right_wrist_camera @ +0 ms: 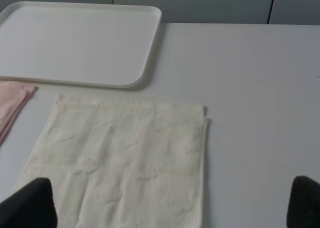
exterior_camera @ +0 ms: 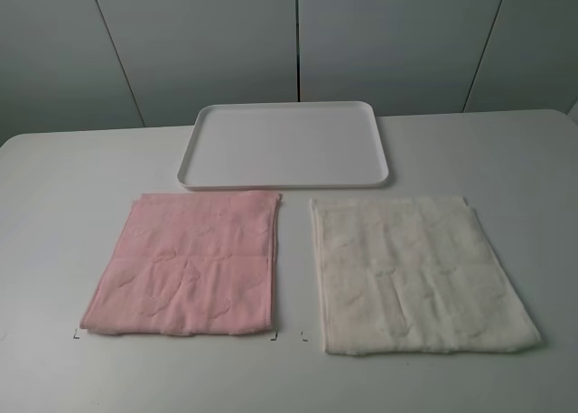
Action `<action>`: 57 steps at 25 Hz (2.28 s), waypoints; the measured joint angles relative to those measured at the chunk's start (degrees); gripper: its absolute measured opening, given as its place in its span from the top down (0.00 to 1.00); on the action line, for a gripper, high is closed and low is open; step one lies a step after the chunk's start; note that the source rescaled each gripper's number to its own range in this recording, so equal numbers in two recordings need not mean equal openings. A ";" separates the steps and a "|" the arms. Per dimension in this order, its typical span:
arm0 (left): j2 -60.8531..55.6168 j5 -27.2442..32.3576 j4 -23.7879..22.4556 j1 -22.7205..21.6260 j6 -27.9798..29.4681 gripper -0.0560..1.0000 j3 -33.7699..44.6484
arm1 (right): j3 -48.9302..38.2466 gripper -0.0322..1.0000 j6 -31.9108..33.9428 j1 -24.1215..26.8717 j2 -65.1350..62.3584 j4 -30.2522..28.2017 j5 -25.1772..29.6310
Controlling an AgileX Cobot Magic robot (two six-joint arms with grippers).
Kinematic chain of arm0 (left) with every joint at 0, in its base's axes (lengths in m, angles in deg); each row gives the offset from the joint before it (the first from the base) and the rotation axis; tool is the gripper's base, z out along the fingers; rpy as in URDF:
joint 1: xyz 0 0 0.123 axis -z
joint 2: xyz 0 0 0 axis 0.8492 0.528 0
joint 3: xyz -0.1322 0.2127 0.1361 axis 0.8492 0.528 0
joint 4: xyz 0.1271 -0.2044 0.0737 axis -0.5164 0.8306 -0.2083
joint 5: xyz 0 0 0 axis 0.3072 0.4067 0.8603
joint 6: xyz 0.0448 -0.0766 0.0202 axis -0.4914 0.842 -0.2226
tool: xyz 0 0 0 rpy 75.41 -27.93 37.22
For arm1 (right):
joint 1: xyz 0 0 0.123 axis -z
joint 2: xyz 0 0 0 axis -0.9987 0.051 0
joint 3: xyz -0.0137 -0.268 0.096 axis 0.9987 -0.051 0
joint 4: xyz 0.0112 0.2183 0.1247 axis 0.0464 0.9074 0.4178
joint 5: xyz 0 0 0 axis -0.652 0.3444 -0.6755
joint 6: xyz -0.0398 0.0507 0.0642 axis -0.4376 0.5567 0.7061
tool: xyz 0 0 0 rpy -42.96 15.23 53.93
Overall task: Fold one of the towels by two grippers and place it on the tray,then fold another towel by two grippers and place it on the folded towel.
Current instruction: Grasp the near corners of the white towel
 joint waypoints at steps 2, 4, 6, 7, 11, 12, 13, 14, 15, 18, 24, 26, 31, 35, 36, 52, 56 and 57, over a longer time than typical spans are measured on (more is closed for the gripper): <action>0.00 0.00 0.00 0.00 0.00 0.05 0.00 | 0.00 0.00 0.00 0.00 0.00 0.00 0.00; 0.00 0.00 0.00 0.00 0.00 0.05 0.00 | 0.00 0.00 0.00 0.00 0.00 0.00 0.00; 0.00 0.00 0.00 0.00 0.00 0.05 0.00 | 0.00 0.00 0.00 0.00 0.00 0.00 0.00; 0.00 0.00 0.00 0.00 0.00 0.05 0.00 | 0.00 0.00 0.00 0.00 0.00 0.00 0.00; 0.00 0.00 0.00 0.00 0.00 0.05 0.00 | 0.00 0.00 0.00 0.00 0.00 0.00 0.00; 0.00 0.00 0.00 0.00 0.00 0.05 0.00 | 0.00 0.00 0.00 0.00 0.00 0.00 0.00; 0.00 0.00 0.00 0.00 0.00 0.05 0.00 | 0.00 0.00 0.00 0.00 0.00 0.00 0.00; 0.00 0.00 0.00 0.00 0.00 0.05 0.00 | 0.00 0.00 0.00 0.00 0.00 0.00 0.00; 0.00 0.00 0.00 0.00 0.00 0.05 0.00 | 0.00 0.00 0.00 0.00 0.00 0.00 0.00; 0.00 0.00 0.00 0.00 0.00 0.05 0.00 | 0.00 0.00 0.00 0.00 0.00 0.00 0.00; 0.00 0.00 0.00 0.00 0.00 0.05 0.00 | 0.00 0.00 0.00 0.00 0.00 0.00 0.00; 0.00 0.00 0.00 0.00 0.00 0.05 0.00 | 0.00 0.00 0.00 0.00 0.00 0.00 0.00; 0.00 0.00 0.00 0.00 0.00 0.05 0.00 | 0.00 0.00 0.00 0.00 0.00 0.00 0.00; 0.00 0.00 0.00 0.00 0.00 0.05 0.00 | 0.00 0.00 0.00 0.00 0.00 0.00 0.00; 0.00 0.00 0.00 0.00 0.00 0.05 0.00 | 0.00 0.00 0.00 0.00 0.00 0.00 0.00; 0.00 0.00 0.00 0.00 0.00 0.05 0.00 | 0.00 0.00 0.00 0.00 0.00 0.00 0.00; 0.00 0.00 0.00 0.00 0.00 0.05 0.00 | 0.00 0.00 0.00 0.00 0.00 0.00 0.00; 0.00 0.00 0.00 0.00 0.00 0.05 0.00 | 0.00 0.00 0.00 0.00 0.00 0.00 0.00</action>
